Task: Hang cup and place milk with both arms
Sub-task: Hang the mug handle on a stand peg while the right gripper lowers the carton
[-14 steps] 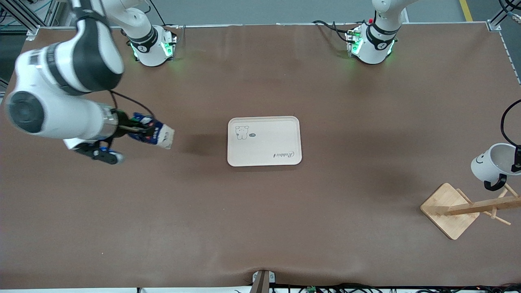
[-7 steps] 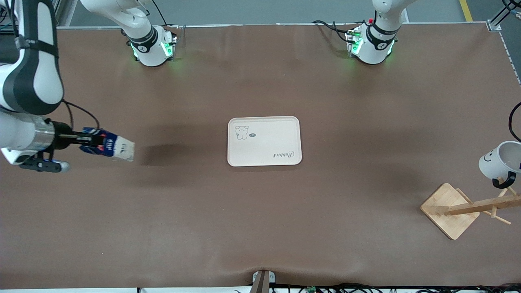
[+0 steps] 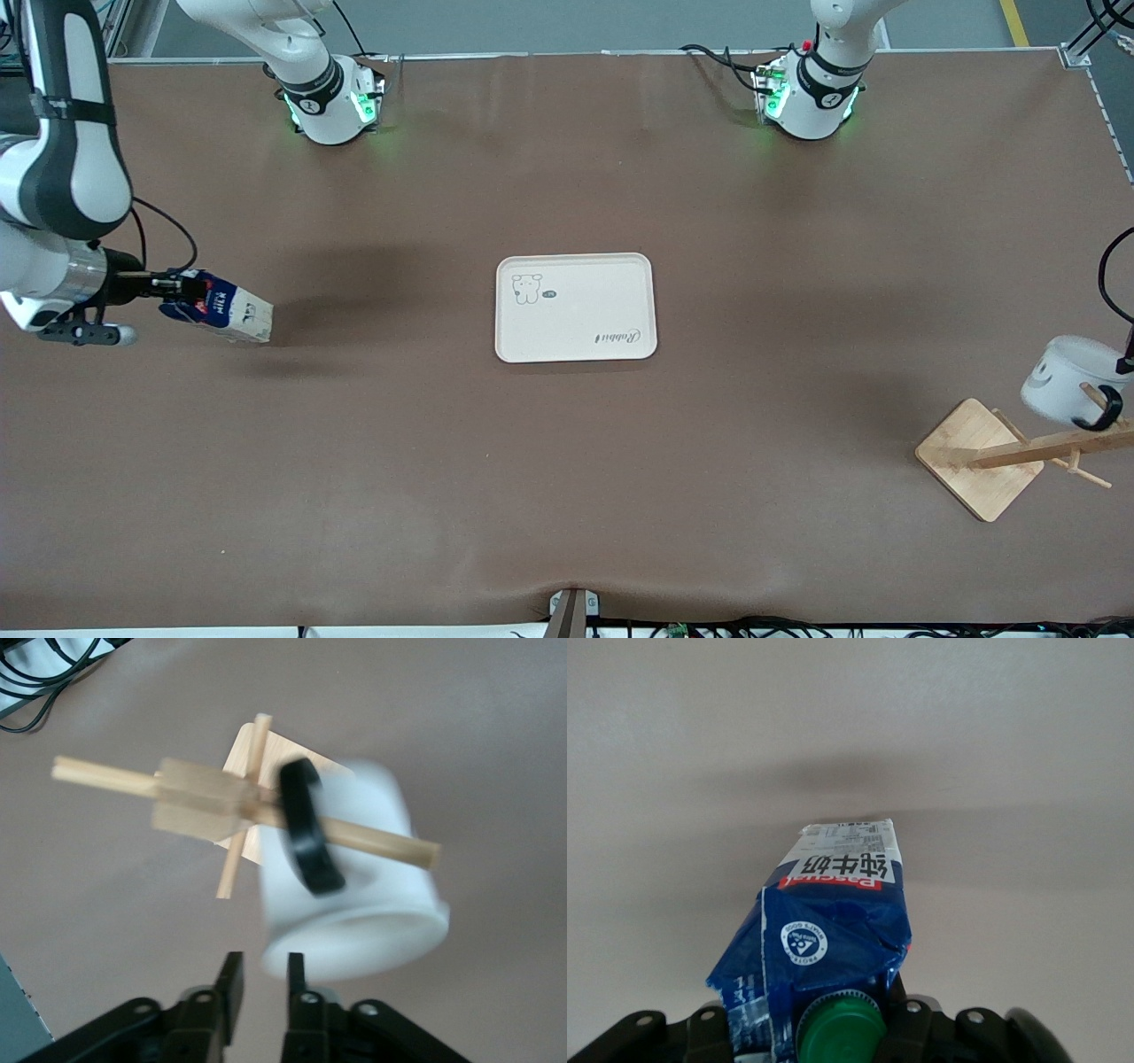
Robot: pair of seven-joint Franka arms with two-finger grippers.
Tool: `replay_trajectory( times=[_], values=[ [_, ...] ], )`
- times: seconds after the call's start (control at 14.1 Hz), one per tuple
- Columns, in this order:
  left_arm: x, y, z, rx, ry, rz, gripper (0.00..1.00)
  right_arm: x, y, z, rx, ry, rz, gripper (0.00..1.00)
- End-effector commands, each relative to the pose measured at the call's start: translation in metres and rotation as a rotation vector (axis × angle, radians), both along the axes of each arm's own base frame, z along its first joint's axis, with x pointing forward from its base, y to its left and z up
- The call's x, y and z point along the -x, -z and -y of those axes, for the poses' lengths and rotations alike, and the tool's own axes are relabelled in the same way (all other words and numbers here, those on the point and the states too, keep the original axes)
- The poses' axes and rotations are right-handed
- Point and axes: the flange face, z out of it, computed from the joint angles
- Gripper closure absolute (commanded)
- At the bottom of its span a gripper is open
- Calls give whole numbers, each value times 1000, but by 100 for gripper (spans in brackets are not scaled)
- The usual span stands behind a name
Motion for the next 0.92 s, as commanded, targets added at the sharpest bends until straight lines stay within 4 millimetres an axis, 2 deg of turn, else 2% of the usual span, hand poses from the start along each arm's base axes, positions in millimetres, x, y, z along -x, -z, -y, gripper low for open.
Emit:
replay_trajectory(
  times=[0.0,0.14,0.21,0.43,0.57,0.71,0.78,0.85],
  values=[
    [-3,-7,3,12,-4,11,0,38,17,-11,-5,-16,34,100],
    [-1,-12,8,51,-29,13,0,45,30,-21,-6,-29,10,100],
    [3,-12,8,69,-61,-9,0,44,30,-21,-3,-28,19,100],
    [10,-33,22,56,-175,-14,0,47,31,-20,5,23,3,100],
    [16,-36,26,61,-212,-41,0,49,31,-16,31,39,2,100],
    [20,-44,41,57,-253,-60,0,49,34,-13,46,32,8,100],
    [21,-51,47,54,-279,-56,0,53,40,-13,47,27,4,98],
    [22,-53,49,54,-298,-53,0,54,45,-14,51,23,20,85]
  ],
)
